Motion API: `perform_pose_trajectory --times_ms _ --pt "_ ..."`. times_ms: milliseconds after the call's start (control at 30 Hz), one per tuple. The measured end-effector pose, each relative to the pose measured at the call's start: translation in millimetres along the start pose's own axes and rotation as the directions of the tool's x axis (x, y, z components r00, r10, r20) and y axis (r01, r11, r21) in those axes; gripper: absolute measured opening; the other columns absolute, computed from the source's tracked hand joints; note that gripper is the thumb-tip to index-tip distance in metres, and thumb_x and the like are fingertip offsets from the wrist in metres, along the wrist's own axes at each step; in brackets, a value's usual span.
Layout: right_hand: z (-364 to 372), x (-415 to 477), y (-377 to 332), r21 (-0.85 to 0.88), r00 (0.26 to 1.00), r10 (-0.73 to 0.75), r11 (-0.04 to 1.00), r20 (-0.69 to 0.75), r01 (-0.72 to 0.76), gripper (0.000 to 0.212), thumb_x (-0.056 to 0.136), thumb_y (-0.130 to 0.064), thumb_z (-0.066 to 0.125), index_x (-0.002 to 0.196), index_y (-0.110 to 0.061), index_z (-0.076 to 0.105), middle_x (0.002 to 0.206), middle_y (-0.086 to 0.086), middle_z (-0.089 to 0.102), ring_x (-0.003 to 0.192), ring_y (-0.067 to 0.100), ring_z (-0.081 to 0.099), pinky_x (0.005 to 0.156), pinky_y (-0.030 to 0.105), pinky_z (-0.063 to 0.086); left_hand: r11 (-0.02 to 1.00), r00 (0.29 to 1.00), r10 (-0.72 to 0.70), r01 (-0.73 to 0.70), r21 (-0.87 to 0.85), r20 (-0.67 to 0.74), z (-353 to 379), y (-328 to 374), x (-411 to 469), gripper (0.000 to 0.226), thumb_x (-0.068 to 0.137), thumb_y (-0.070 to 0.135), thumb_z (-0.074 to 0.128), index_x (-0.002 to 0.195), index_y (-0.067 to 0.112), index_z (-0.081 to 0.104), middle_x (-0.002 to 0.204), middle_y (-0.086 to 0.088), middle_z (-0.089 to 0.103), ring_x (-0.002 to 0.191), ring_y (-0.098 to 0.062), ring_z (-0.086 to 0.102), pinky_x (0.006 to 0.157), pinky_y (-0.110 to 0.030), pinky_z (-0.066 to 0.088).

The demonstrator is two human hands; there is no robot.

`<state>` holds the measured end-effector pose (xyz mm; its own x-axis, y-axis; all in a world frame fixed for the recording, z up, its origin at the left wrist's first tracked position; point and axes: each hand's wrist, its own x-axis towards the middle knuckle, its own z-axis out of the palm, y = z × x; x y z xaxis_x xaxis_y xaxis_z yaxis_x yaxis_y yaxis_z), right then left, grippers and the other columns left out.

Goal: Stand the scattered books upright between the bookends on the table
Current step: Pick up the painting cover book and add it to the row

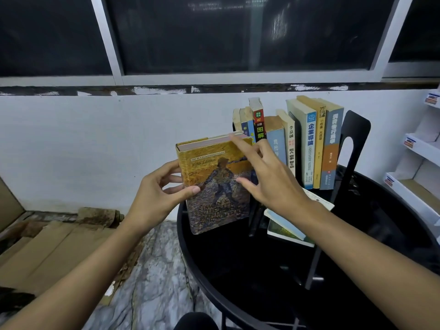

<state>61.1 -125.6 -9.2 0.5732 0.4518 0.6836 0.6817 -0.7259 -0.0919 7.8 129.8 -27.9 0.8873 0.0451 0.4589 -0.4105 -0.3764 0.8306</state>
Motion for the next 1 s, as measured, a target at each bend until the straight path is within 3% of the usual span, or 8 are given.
perform_pose_trajectory --times_ms 100,200,367,500,667,800,1000 --pt "-3.6 1.4 -10.6 0.037 0.997 0.038 0.999 0.060 -0.040 0.082 0.092 -0.036 0.070 0.158 -0.034 0.021 0.113 0.001 0.037 0.078 0.018 0.049 0.061 0.033 0.052 0.999 1.000 -0.012 0.013 -0.031 0.018 -2.3 1.9 -3.7 0.049 0.077 0.020 0.083 0.119 0.039 0.065 0.101 0.027 0.069 0.094 0.001 0.063 0.089 -0.014 0.054" --pt "-9.3 2.1 -25.3 0.094 0.989 0.096 0.990 0.113 -0.106 0.081 0.091 -0.054 0.064 0.157 -0.037 0.019 0.117 0.001 0.035 0.077 0.015 0.049 0.066 0.031 0.050 0.998 0.999 -0.005 0.008 -0.065 0.048 -5.8 3.5 -8.2 0.054 0.077 0.024 0.083 0.129 0.028 0.066 0.115 0.008 0.071 0.101 -0.013 0.067 0.092 -0.023 0.057" --pt "-17.5 3.9 -52.2 0.159 0.967 0.190 0.963 0.167 -0.217 0.096 0.076 -0.082 0.059 0.154 -0.041 0.018 0.121 0.000 0.032 0.106 0.016 0.049 0.083 0.031 0.051 0.994 0.996 0.027 -0.018 -0.110 0.085 -9.1 6.0 -19.2 0.054 0.083 0.011 0.079 0.134 0.020 0.064 0.120 0.002 0.072 0.104 -0.017 0.068 0.093 -0.026 0.057" --pt "-21.4 4.7 -71.7 0.207 0.953 0.249 0.937 0.174 -0.282 0.100 0.067 -0.088 0.060 0.146 -0.040 0.025 0.122 -0.003 0.032 0.115 0.016 0.050 0.091 0.037 0.052 0.991 0.994 0.046 -0.033 -0.126 0.103 -9.9 7.0 -28.3 0.050 0.086 0.008 0.076 0.134 0.016 0.064 0.127 -0.002 0.070 0.111 -0.024 0.067 0.096 -0.032 0.057" --pt "-19.9 4.7 -69.6 0.353 0.967 0.213 0.902 0.142 -0.250 0.075 0.077 -0.070 0.070 0.139 -0.040 0.038 0.124 -0.007 0.040 0.117 0.010 0.052 0.097 0.036 0.053 0.992 0.994 0.048 -0.036 -0.121 0.095 -6.4 8.5 -36.2 0.048 0.088 0.003 0.075 0.132 0.019 0.066 0.126 -0.002 0.069 0.111 -0.023 0.068 0.096 -0.036 0.058" --pt "-21.0 5.8 -57.7 0.506 0.976 0.117 0.840 0.185 -0.197 0.057 0.088 -0.050 0.072 0.137 -0.041 0.045 0.132 -0.010 0.049 0.124 0.010 0.052 0.099 0.040 0.054 0.989 0.994 0.047 -0.033 -0.147 0.094 0.7 13.0 -39.2 0.049 0.086 -0.001 0.075 0.131 0.016 0.067 0.121 -0.002 0.068 0.106 -0.017 0.071 0.090 -0.031 0.060" --pt "-36.2 10.3 -39.0 0.636 0.946 0.017 0.737 0.323 -0.231 0.048 0.096 -0.020 0.068 0.138 -0.035 0.051 0.141 -0.015 0.052 0.126 -0.007 0.050 0.095 0.020 0.054 0.986 0.994 0.052 -0.035 -0.160 0.099 21.1 5.5 -39.9 0.056 0.084 0.005 0.079 0.135 0.022 0.064 0.126 0.003 0.063 0.111 -0.021 0.069 0.089 -0.030 0.060"
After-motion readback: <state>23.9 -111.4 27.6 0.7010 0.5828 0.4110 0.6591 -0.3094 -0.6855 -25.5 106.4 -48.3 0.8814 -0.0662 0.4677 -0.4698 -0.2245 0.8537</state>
